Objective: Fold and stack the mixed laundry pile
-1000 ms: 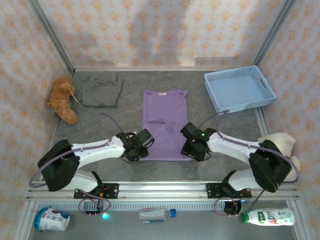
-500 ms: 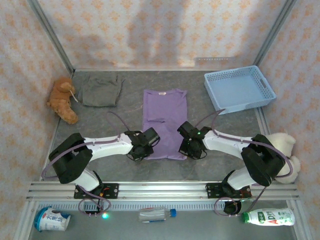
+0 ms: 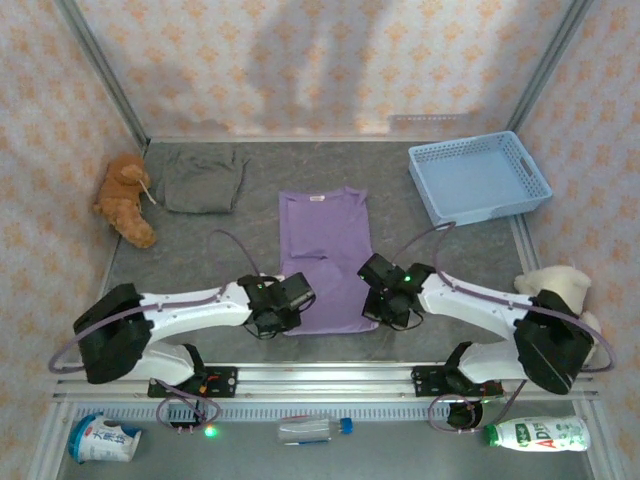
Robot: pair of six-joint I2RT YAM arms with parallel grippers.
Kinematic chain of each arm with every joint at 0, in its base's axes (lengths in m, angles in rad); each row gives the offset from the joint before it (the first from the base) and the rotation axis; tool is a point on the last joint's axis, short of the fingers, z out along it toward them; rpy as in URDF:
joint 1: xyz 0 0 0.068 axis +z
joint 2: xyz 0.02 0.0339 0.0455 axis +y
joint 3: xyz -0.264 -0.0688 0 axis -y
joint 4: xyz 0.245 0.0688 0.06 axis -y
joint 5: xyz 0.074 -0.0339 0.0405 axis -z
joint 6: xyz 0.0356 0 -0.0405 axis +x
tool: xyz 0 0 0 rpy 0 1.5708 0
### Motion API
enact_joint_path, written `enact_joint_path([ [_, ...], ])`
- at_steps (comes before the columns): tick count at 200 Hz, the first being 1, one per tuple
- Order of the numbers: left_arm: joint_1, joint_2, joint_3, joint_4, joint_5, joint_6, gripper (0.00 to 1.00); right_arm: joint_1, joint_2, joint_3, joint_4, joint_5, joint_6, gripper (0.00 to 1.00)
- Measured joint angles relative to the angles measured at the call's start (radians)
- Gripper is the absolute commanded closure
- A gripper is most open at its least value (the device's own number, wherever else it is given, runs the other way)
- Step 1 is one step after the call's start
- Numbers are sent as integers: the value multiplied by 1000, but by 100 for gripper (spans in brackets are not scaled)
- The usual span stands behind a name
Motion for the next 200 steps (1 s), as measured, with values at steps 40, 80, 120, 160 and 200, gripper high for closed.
enact_joint_path([
  [40,19,-127,83,-103,-47,-16,100,-5,-84,82,-78,29,27,100],
  [80,174,-113,256,-156,-72,39,100,-102,-33,330,-101,49,-5,100],
  [120,344,24,454,-178,-61,153,100,-219,175,550,-108,36,-69,100],
  [160,496,310,761,-195,-11,277,67,-338,500,880,-127,5,-124,71],
  [200,643,812,1368,-286,5,372,0,-471,906,1344,-131,-17,-181,1],
])
